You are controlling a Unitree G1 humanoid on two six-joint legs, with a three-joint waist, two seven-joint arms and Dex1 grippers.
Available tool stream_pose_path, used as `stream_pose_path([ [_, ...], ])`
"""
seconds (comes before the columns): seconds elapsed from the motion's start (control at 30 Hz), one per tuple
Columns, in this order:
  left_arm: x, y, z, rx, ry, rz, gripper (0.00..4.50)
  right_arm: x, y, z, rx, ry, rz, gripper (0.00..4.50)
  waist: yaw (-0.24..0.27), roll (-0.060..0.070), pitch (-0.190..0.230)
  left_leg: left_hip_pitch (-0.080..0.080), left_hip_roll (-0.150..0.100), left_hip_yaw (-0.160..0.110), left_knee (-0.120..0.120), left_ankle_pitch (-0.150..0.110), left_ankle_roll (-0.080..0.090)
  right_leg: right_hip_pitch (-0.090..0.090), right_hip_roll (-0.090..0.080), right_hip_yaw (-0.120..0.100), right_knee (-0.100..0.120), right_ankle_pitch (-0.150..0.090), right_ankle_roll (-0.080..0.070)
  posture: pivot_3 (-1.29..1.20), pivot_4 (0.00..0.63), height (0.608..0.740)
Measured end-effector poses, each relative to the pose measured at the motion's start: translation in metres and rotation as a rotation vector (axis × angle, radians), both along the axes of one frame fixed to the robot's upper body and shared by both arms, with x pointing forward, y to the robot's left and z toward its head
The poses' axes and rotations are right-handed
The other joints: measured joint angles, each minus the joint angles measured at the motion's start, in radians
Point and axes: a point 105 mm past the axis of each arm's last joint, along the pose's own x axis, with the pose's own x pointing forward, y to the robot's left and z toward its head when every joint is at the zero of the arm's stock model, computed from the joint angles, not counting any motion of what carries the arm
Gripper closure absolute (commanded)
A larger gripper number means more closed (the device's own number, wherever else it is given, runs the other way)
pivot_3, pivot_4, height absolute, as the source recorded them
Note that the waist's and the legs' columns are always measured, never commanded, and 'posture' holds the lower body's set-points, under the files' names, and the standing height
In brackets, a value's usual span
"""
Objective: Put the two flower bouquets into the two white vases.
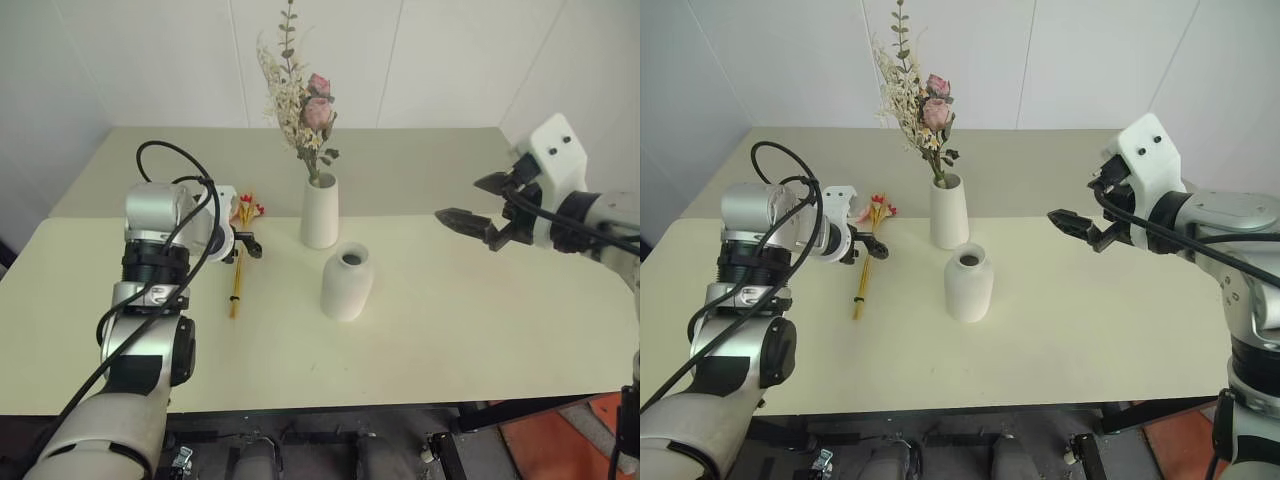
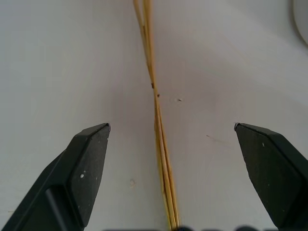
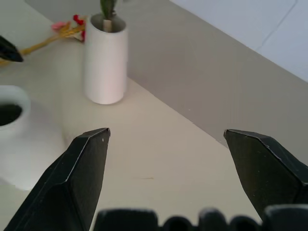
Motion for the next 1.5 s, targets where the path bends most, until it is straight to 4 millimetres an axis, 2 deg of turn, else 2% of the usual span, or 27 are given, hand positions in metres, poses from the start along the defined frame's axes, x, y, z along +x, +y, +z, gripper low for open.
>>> stream_pose_path([
  [0.07,0.006,0.003,-0.006,0.019,-0.001,0.007,0.00,-0.011,0.002,-0.002,-0.015,0.026,0.029,0.04,0.008,0.000,0.000,0.000,-0.001,0.000,0.000,0.000,0.000,0.000,-0.001,0.000,-0.001,0.000,0.000,0.00,0.150,0.740],
  [0.17,0.011,0.002,-0.018,-0.003,0.024,-0.002,0.00,-0.027,-0.004,-0.011,-0.019,0.085,0.044,0.04,0.018,0.000,0.000,-0.002,-0.001,0.000,0.000,0.000,0.000,0.000,-0.001,-0.001,-0.004,0.000,0.000,0.00,0.150,0.740],
  [0.3,0.018,-0.002,-0.018,0.007,0.009,-0.034,0.00,-0.048,-0.011,-0.020,-0.055,0.128,0.071,0.04,0.026,0.000,0.000,-0.003,-0.001,0.000,0.000,0.000,0.000,0.001,-0.001,-0.001,-0.006,0.001,0.001,0.00,0.150,0.740],
  [0.33,0.020,-0.004,-0.018,0.014,0.006,-0.043,0.38,-0.051,-0.012,-0.020,-0.058,0.127,0.073,0.00,0.027,0.000,0.000,-0.003,-0.001,0.000,0.001,0.000,0.000,0.001,-0.001,-0.001,-0.006,0.001,0.002,0.00,0.150,0.740],
  [0.37,0.021,-0.007,-0.018,0.018,0.003,-0.054,0.50,-0.054,-0.013,-0.019,-0.059,0.121,0.072,0.00,0.028,0.000,0.000,-0.003,-0.001,0.000,0.001,0.000,0.000,0.001,-0.001,-0.001,-0.006,0.001,0.002,0.00,0.150,0.740],
  [0.43,0.024,-0.011,-0.020,0.018,-0.006,-0.069,1.08,-0.059,-0.017,-0.019,-0.058,0.114,0.060,0.00,0.030,0.000,0.000,-0.002,-0.001,0.000,0.001,0.000,0.000,0.002,-0.001,-0.001,-0.006,0.001,0.002,0.00,0.150,0.740],
  [0.6,0.027,-0.022,-0.021,0.025,-0.010,-0.134,2.79,-0.063,-0.025,-0.020,-0.047,0.111,0.021,0.00,0.035,-0.001,0.000,-0.002,-0.001,0.000,0.001,0.000,0.000,0.002,-0.001,-0.001,-0.007,0.001,0.002,0.00,0.150,0.740],
  [0.77,0.028,-0.026,-0.023,0.045,-0.011,-0.156,4.47,-0.064,-0.027,-0.022,-0.048,0.108,0.005,0.00,0.036,-0.001,0.000,-0.002,-0.001,0.000,0.001,0.000,0.000,0.002,-0.001,-0.001,-0.007,0.001,0.002,0.00,0.150,0.740],
  [1.0,0.034,-0.023,-0.018,0.040,-0.058,-0.101,4.49,-0.071,-0.044,-0.023,-0.049,0.112,-0.063,0.00,0.038,-0.001,0.000,-0.004,-0.001,0.000,0.001,0.000,0.000,0.001,-0.001,-0.001,-0.007,0.001,0.003,0.00,0.150,0.740],
  [1.07,0.043,-0.019,-0.007,-0.004,-0.145,-0.045,4.49,-0.078,-0.052,-0.026,-0.058,0.121,-0.077,0.00,0.040,-0.001,0.000,-0.005,-0.001,0.000,0.001,0.000,0.000,0.001,-0.001,-0.002,-0.007,0.002,0.003,0.00,0.150,0.740],
  [1.13,0.052,-0.014,0.014,-0.076,-0.271,0.004,4.49,-0.087,-0.058,-0.029,-0.069,0.132,-0.068,0.00,0.040,-0.001,0.000,-0.005,-0.001,0.000,0.001,0.000,0.000,0.001,-0.001,-0.001,-0.008,0.002,0.004,0.00,0.150,0.740],
  [1.2,0.058,-0.009,0.043,-0.198,-0.511,0.017,4.49,-0.098,-0.064,-0.029,-0.092,0.133,-0.047,0.00,0.038,0.000,0.000,-0.005,-0.001,0.000,0.001,0.000,0.000,0.001,-0.002,-0.001,-0.008,0.002,0.004,0.00,0.150,0.740],
  [1.23,0.054,-0.004,0.056,-0.284,-0.636,0.010,4.49,-0.104,-0.068,-0.029,-0.111,0.130,-0.039,0.00,0.033,0.000,0.000,-0.005,0.000,0.001,0.001,0.000,-0.001,0.001,-0.001,-0.001,-0.008,0.003,0.003,0.00,0.150,0.740],
  [1.27,0.048,0.001,0.064,-0.351,-0.721,-0.009,4.49,-0.107,-0.071,-0.028,-0.128,0.122,-0.042,0.00,0.028,0.000,0.000,-0.005,0.000,0.001,0.001,0.000,-0.001,0.001,-0.001,0.000,-0.007,0.003,0.003,0.00,0.150,0.740],
  [1.37,0.011,0.008,0.089,-0.477,-0.942,-0.164,4.49,-0.115,-0.085,-0.023,-0.175,0.095,-0.064,0.00,0.020,-0.001,-0.001,-0.002,0.000,0.002,0.002,0.000,-0.001,0.002,-0.001,-0.001,-0.007,0.003,0.003,0.00,0.150,0.740],
  [1.43,-0.010,0.005,0.105,-0.579,-1.005,-0.290,4.49,-0.117,-0.091,-0.022,-0.186,0.092,-0.069,0.00,0.019,-0.001,0.000,0.001,0.001,0.001,0.003,0.000,-0.001,0.006,0.000,-0.001,-0.007,0.002,0.005,0.00,0.150,0.740],
  [1.5,-0.035,0.000,0.132,-0.758,-1.094,-0.431,4.49,-0.119,-0.095,-0.023,-0.190,0.094,-0.071,0.00,0.022,-0.001,-0.001,0.007,0.001,0.001,0.004,0.000,-0.001,0.015,-0.001,-0.003,-0.009,-0.002,0.011,0.00,0.150,0.740],
])
